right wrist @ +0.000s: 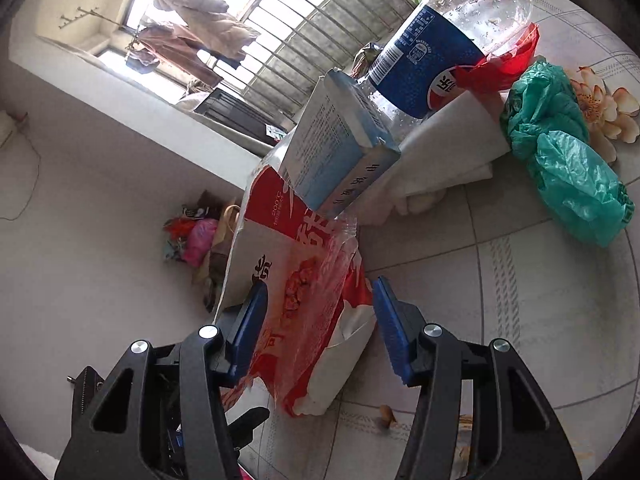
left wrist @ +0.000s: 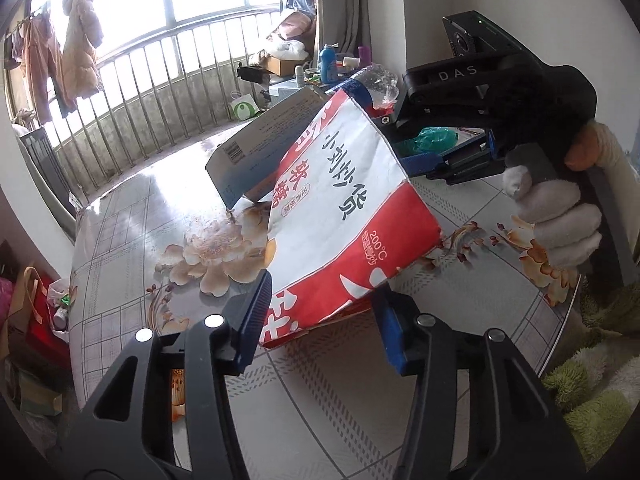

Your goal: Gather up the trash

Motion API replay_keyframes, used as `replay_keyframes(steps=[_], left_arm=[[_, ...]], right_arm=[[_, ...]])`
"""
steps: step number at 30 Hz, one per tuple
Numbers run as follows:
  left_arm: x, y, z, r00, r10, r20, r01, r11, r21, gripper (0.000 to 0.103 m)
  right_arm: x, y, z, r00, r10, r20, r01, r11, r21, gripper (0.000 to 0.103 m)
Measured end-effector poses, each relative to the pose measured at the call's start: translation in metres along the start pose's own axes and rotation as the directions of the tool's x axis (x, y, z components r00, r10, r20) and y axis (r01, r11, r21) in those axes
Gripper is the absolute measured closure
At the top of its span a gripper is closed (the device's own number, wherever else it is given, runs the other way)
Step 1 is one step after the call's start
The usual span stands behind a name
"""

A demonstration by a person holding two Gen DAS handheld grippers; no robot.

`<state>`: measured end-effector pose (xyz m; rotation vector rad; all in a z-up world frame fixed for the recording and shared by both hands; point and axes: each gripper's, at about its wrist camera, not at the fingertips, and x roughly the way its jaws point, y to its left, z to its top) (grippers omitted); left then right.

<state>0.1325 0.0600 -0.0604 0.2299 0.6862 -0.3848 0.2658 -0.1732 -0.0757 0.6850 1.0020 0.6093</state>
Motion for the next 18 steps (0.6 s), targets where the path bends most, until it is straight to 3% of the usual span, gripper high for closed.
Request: replay_keyframes(steps=[4,9,12,14,18], left_arm=[[-0.001,0.015,0.0,0.999,-0.047,0.006,0.047,0.994,-0.103,0.066],[0.003,0.03,-0.001,0.997,-0.073,0.008,0.073,0.974,-0.212,0.066],[0.009,0.038,-0.002,0.997,-0.083,0.002,0.081,0.96,-0.269,0.066],[0.014,0.043,-0.002,0.997,-0.081,-0.008,0.075,0.951,-0.3,0.071],[0.015,0.05,0.001,0.997,-0.071,-0.004,0.066,0.938,-0.341,0.091]], right_arm=[[0.018,-0.001,0.004,1.0,-0.009,-0.025,0.01,1.0,0.012,0.053],[0.027,-0.002,0.004,0.999,-0.02,-0.049,0.022,0.999,0.025,0.08],[0.029,-0.004,0.002,0.998,-0.014,-0.064,0.016,0.999,0.037,0.091],[0.028,-0.003,0.0,0.998,-0.014,-0.062,0.016,0.999,0.036,0.092],[0.023,0.0,-0.001,0.998,0.003,-0.055,-0.001,0.999,0.034,0.094]])
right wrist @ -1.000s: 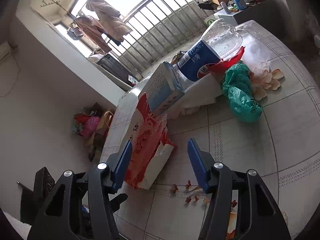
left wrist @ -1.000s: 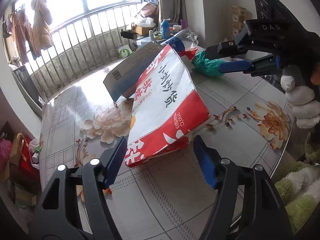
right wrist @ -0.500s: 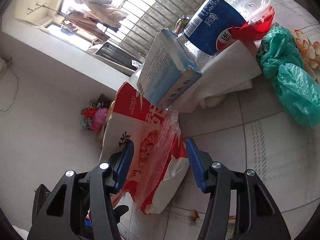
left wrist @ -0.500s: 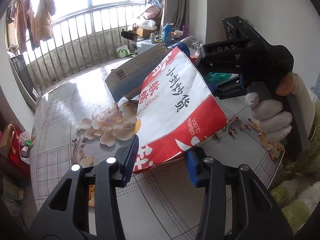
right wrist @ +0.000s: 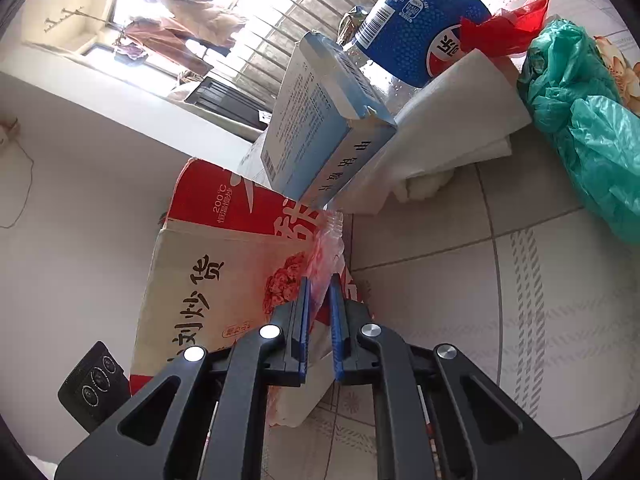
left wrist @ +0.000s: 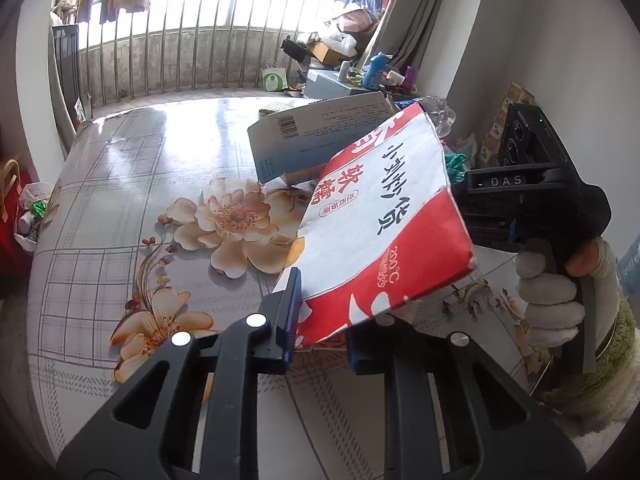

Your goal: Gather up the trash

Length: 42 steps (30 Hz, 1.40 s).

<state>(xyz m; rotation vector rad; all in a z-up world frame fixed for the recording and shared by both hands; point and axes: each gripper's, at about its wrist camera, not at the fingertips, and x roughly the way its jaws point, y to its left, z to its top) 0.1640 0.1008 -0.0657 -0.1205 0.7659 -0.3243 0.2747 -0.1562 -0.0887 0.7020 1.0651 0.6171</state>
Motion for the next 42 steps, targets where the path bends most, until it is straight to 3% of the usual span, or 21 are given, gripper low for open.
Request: replay_keyframes(steps=[6,14,19,24,29,36,39,42], left_arm=[[-0.013,-0.002,0.005,0.999,0.033,0.029,-0.034,0.999,0.027,0.103],[-0.032,-0.025,0.007,0.996,0.06,0.069,-0.069,0.986,0.149,0.103],[-0.039,-0.049,0.005,0.994,0.083,0.073,-0.098,0.965,0.244,0.103],[-0.038,-0.05,0.004,0.998,0.05,0.037,-0.057,0.974,0.22,0.103],[-0.049,-0.06,0.008,0.997,0.046,0.062,-0.059,0.968,0.242,0.103],[-0.069,-0.087,0.027,0.995,0.008,0.102,-0.039,0.952,0.304,0.103],[-0.072,-0.107,0.04,0.992,-0.04,0.122,-0.003,0.943,0.334,0.103],[-0.068,-0.138,0.056,0.986,-0.112,0.122,0.057,0.921,0.384,0.103]], right_arm=[[-0.016,-0.005,0.002,0.998,0.064,0.016,-0.065,0.997,0.036,0.095],[-0.046,-0.01,-0.004,0.987,0.158,0.032,-0.16,0.983,0.091,0.095],[-0.063,-0.014,-0.008,0.986,0.151,0.066,-0.157,0.983,0.095,0.097],[-0.082,-0.034,-0.014,0.979,0.173,0.107,-0.187,0.972,0.143,0.098],[-0.106,-0.043,-0.02,0.972,0.18,0.151,-0.204,0.966,0.161,0.099],[-0.177,-0.047,-0.032,0.934,0.193,0.299,-0.24,0.962,0.129,0.1],[-0.222,-0.051,-0.041,0.901,0.177,0.396,-0.238,0.965,0.11,0.1],[-0.276,-0.061,-0.053,0.853,0.123,0.508,-0.203,0.973,0.105,0.1]])
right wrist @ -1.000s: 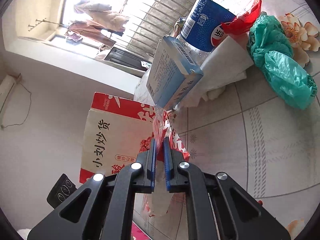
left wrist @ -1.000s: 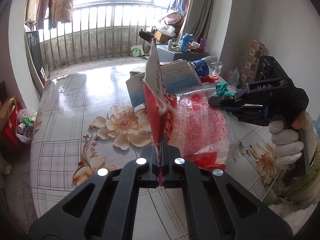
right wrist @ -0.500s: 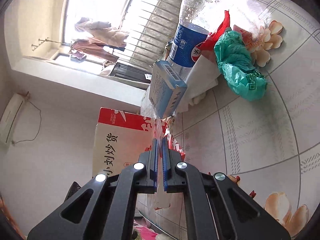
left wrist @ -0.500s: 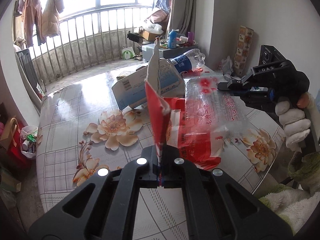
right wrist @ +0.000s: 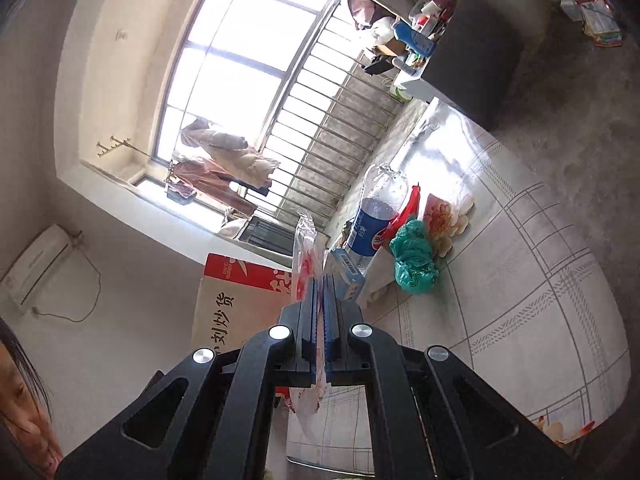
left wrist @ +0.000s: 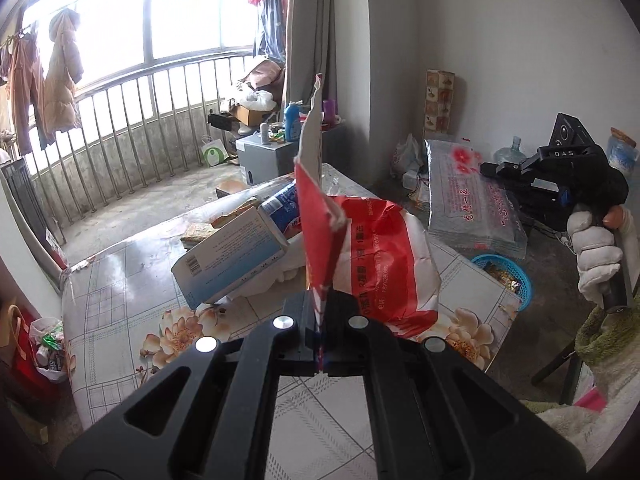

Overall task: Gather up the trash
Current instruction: 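Carry the paper bag and plastic bag to the blue wastebasket and release them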

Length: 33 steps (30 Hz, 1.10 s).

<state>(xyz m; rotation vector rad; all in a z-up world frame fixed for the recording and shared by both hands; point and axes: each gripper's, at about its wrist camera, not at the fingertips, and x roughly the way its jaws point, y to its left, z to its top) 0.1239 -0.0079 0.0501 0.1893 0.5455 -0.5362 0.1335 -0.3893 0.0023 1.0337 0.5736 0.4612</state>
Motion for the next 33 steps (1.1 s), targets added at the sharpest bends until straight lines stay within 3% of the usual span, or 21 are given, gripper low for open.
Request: replay_keyframes(steps=[3,6,9,12,14,17,18,23,28,29,31,32,33], left_arm=[[0.019,-0.03,0.028,0.996,-0.087,0.015,0.086,0.995,0.053,0.103],[0.047,-0.069,0.057,0.982,-0.19,0.006,0.188,0.977,0.099,0.103],[0.077,-0.112,0.079,0.959,-0.281,-0.028,0.282,0.949,0.14,0.103],[0.12,-0.162,0.097,0.925,-0.363,-0.115,0.378,0.912,0.161,0.103],[0.154,-0.199,0.103,0.897,-0.396,-0.197,0.429,0.887,0.17,0.103],[0.211,-0.257,0.102,0.855,-0.407,-0.322,0.48,0.857,0.189,0.103],[0.228,-0.275,0.098,0.84,-0.404,-0.361,0.493,0.847,0.198,0.103],[0.316,-0.357,0.071,0.775,-0.356,-0.523,0.526,0.822,0.22,0.103],[0.397,-0.419,0.044,0.755,-0.288,-0.589,0.52,0.81,0.271,0.1],[0.411,-0.429,0.038,0.741,-0.282,-0.61,0.527,0.806,0.268,0.095],[0.44,-0.444,0.023,0.694,-0.29,-0.659,0.543,0.812,0.214,0.049],[0.45,-0.447,0.018,0.691,-0.283,-0.665,0.528,0.826,0.197,0.045],[0.456,-0.448,0.016,0.697,-0.277,-0.661,0.512,0.838,0.189,0.046]], right_arm=[[-0.057,-0.003,0.014,0.986,-0.071,0.152,0.074,0.997,-0.013,0.1],[-0.116,-0.013,0.021,0.94,-0.162,0.3,0.167,0.986,0.008,0.1],[-0.168,-0.031,0.022,0.866,-0.268,0.421,0.269,0.961,0.059,0.1],[-0.204,-0.054,0.022,0.777,-0.383,0.5,0.364,0.921,0.14,0.1],[-0.218,-0.075,0.022,0.728,-0.447,0.52,0.404,0.892,0.2,0.1],[-0.228,-0.108,0.024,0.622,-0.597,0.507,0.532,0.797,0.285,0.1],[-0.23,-0.124,0.023,0.603,-0.628,0.492,0.552,0.774,0.311,0.1],[-0.221,-0.199,0.034,0.538,-0.743,0.397,0.614,0.669,0.42,0.1],[-0.211,-0.273,0.048,0.478,-0.823,0.306,0.663,0.566,0.49,0.1],[-0.21,-0.291,0.051,0.47,-0.834,0.288,0.663,0.549,0.509,0.1],[-0.203,-0.333,0.057,0.46,-0.854,0.244,0.673,0.515,0.531,0.09],[-0.197,-0.356,0.059,0.446,-0.873,0.198,0.692,0.476,0.542,0.071],[-0.194,-0.377,0.057,0.451,-0.879,0.156,0.692,0.455,0.56,0.058]])
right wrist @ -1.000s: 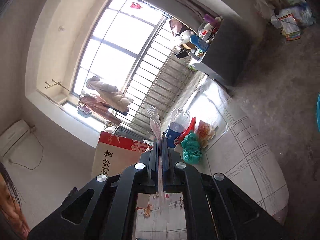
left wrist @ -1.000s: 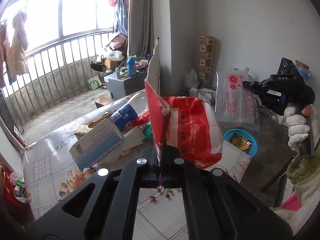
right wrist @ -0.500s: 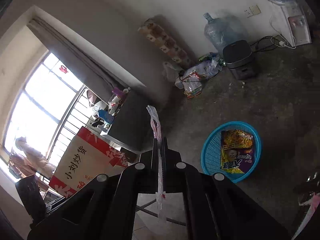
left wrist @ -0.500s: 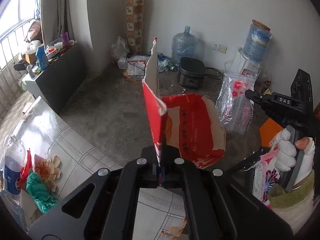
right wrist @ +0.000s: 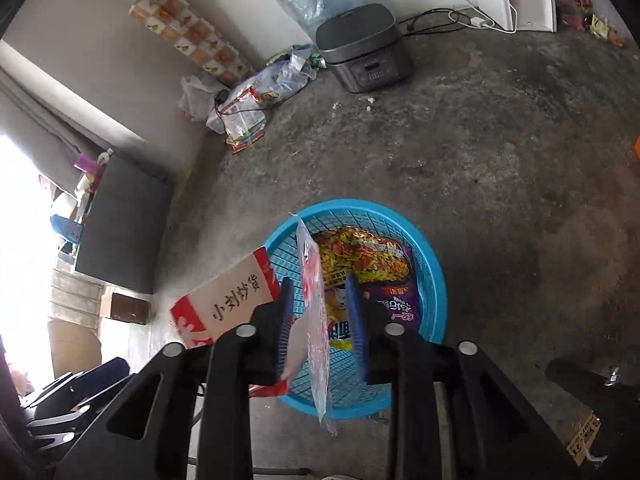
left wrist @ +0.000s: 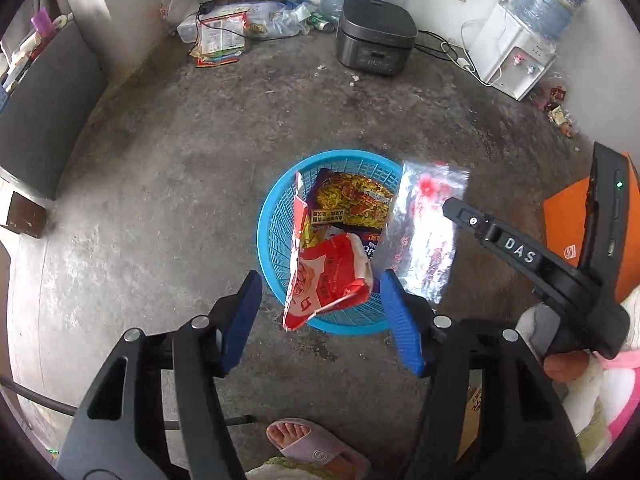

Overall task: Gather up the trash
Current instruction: 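Carry the paper bag and plastic bag to the blue wastebasket and release them, then move both grippers back to the table toward the water bottle and box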

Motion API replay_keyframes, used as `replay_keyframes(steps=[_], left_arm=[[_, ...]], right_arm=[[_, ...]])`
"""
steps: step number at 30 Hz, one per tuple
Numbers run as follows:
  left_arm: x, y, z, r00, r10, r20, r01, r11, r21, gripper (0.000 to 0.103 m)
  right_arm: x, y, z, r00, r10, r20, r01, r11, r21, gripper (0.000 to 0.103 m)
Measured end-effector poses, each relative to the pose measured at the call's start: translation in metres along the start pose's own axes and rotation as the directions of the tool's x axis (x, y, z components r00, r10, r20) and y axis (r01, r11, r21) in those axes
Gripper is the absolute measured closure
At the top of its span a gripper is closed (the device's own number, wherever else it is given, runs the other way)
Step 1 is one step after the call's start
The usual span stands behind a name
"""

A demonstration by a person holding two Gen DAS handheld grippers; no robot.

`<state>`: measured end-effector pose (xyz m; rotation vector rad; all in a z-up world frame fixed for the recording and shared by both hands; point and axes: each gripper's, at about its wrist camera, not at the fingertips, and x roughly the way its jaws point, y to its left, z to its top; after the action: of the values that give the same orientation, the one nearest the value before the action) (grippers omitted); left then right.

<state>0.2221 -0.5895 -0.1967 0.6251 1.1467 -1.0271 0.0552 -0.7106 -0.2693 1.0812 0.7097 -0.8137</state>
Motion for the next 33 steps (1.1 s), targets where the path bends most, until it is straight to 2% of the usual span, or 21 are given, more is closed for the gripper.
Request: replay_keyframes(steps=[2,3,5,9,14,18,20,21,24,26,28,33], left_arm=[[0.001,0.001,0.003,0.999,-0.028,0.015,0.028,0.999,-0.018,0.046],[-0.002,0.002,0.003,0.999,-0.042,0.025,0.043,0.999,-0.025,0.046],[-0.017,0.008,0.007,0.996,-0.064,0.065,0.066,0.997,-0.026,0.043],[-0.049,0.013,0.009,0.987,-0.052,0.152,0.058,0.998,-0.031,0.04],[-0.103,0.021,0.006,0.964,-0.069,0.257,0.086,0.995,-0.056,0.038],[-0.159,0.028,-0.012,0.93,-0.074,0.361,0.103,0.993,-0.062,0.035],[-0.192,0.033,-0.028,0.908,-0.066,0.413,0.1,0.993,-0.061,0.029],[-0.205,0.036,-0.035,0.898,-0.059,0.435,0.096,0.993,-0.064,0.023],[-0.251,0.044,-0.063,0.858,-0.026,0.512,0.068,0.996,-0.063,0.02],[-0.276,0.051,-0.081,0.839,-0.006,0.544,0.057,0.995,-0.077,0.019],[-0.3,0.061,-0.101,0.819,0.01,0.574,0.059,0.993,-0.102,0.013],[-0.35,0.087,-0.154,0.779,0.088,0.621,0.049,0.979,-0.2,0.012]], right_arm=[[0.03,-0.014,-0.003,0.996,-0.038,-0.075,0.041,0.999,0.035,0.058],[0.036,-0.019,-0.006,0.995,-0.059,-0.079,0.063,0.997,0.041,0.058],[0.033,-0.025,-0.011,0.996,-0.058,-0.069,0.062,0.997,0.056,0.058],[0.021,-0.03,-0.016,0.999,-0.028,-0.044,0.031,0.996,0.079,0.058],[-0.009,-0.017,-0.016,1.0,0.012,0.014,-0.013,0.998,0.067,0.058],[-0.044,0.011,-0.017,0.995,0.046,0.083,-0.046,0.999,-0.006,0.058],[-0.066,0.028,-0.021,0.991,0.07,0.118,-0.064,0.997,-0.053,0.058],[-0.077,0.037,-0.024,0.987,0.083,0.135,-0.073,0.994,-0.078,0.058],[-0.112,0.067,-0.035,0.976,0.127,0.177,-0.098,0.982,-0.163,0.053],[-0.134,0.088,-0.045,0.968,0.15,0.2,-0.102,0.968,-0.229,0.05],[-0.155,0.11,-0.055,0.96,0.177,0.219,-0.106,0.948,-0.299,0.046],[-0.201,0.16,-0.079,0.939,0.223,0.26,-0.088,0.891,-0.446,0.034]])
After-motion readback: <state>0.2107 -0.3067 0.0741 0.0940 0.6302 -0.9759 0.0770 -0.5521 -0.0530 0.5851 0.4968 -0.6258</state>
